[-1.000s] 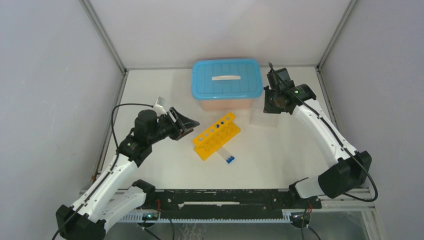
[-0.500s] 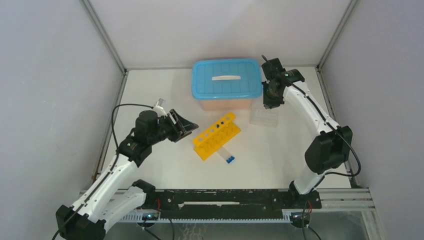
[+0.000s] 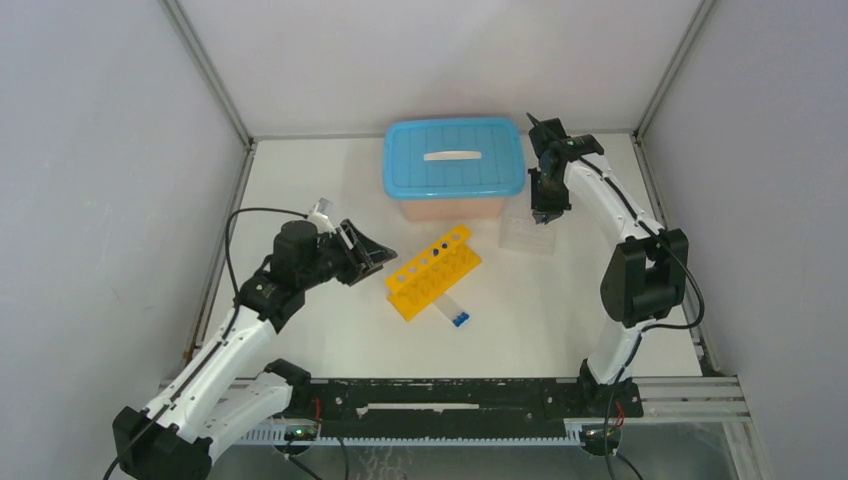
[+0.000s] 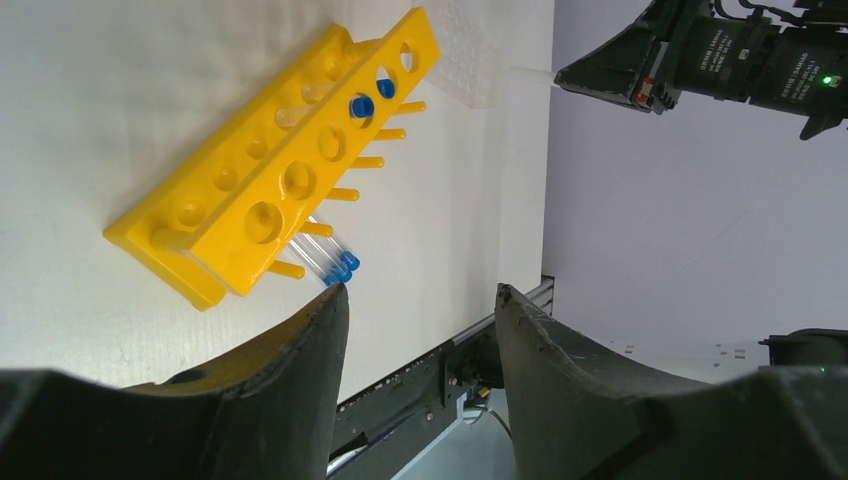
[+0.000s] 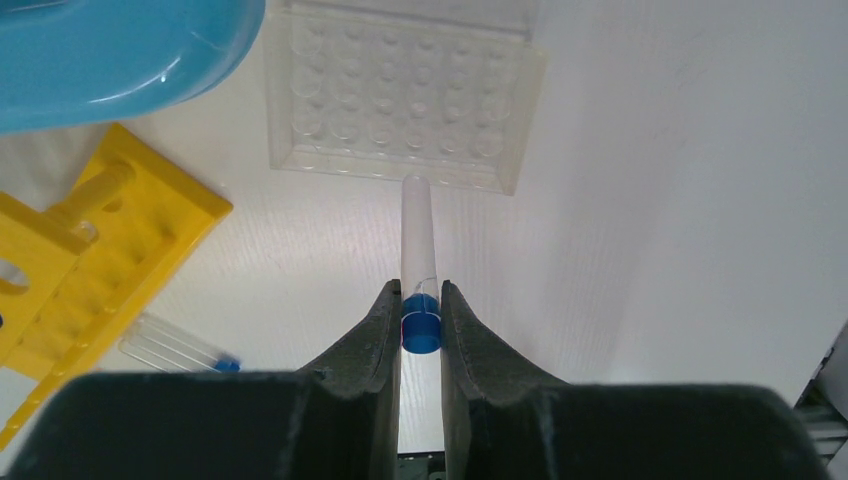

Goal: Organize the chemistry lab equipment
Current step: Insert the test tube into the slot of the test tube rack.

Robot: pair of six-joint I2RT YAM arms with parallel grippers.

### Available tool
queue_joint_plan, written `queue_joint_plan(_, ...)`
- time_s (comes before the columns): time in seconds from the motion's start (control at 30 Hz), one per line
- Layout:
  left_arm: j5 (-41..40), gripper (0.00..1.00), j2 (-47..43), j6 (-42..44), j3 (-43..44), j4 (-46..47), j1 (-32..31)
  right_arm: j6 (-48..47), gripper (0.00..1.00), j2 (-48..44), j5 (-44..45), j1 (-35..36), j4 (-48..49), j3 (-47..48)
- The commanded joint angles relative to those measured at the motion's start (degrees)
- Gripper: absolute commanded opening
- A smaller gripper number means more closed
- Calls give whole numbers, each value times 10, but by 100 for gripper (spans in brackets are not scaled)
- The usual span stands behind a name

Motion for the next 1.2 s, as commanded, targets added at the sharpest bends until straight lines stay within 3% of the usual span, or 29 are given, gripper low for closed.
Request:
queue_joint_plan(0.0,-5,60,3,16,46,11,4,-16,10,12,-13,-8,21,-5)
queue_joint_plan(1.17,-9,60,29,14,55,12,3,-37,10,79,-39,-37,69,-23)
